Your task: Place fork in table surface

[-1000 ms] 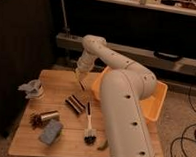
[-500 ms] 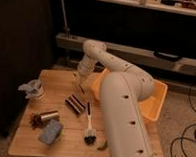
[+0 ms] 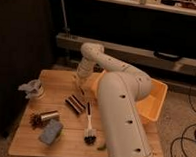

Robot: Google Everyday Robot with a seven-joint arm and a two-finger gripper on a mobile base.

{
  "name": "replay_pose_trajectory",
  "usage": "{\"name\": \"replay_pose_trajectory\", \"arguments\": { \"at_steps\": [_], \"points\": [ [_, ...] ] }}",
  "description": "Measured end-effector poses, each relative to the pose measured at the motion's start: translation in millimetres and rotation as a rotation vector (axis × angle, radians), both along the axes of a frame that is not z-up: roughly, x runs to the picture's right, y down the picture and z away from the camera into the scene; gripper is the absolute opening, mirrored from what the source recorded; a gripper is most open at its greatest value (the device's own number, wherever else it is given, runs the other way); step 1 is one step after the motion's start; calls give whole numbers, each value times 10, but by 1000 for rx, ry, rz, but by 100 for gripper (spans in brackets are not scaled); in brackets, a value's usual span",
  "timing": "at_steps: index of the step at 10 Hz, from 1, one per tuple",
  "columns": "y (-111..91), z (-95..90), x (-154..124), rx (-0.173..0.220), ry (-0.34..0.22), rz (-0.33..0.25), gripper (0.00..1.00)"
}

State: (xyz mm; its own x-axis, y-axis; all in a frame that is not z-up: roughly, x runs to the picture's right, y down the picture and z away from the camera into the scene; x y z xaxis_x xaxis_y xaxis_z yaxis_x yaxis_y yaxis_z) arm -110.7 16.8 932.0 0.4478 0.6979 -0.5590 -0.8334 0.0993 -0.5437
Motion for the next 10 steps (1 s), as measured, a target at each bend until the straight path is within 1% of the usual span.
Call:
{"name": "replay_pose_trajectory", "arguments": {
  "at_steps": [3, 4, 5, 6, 7, 10],
  "points": [
    [50, 62, 22, 0, 32, -13, 64],
    [61, 75, 27, 0, 39, -14, 72],
    [62, 77, 27, 0, 40, -14, 78],
    [61, 68, 24, -2, 37, -9, 80],
    [27, 34, 11, 1, 26, -2, 80],
    [15, -51, -27, -16, 12, -10, 80]
  ]
}}
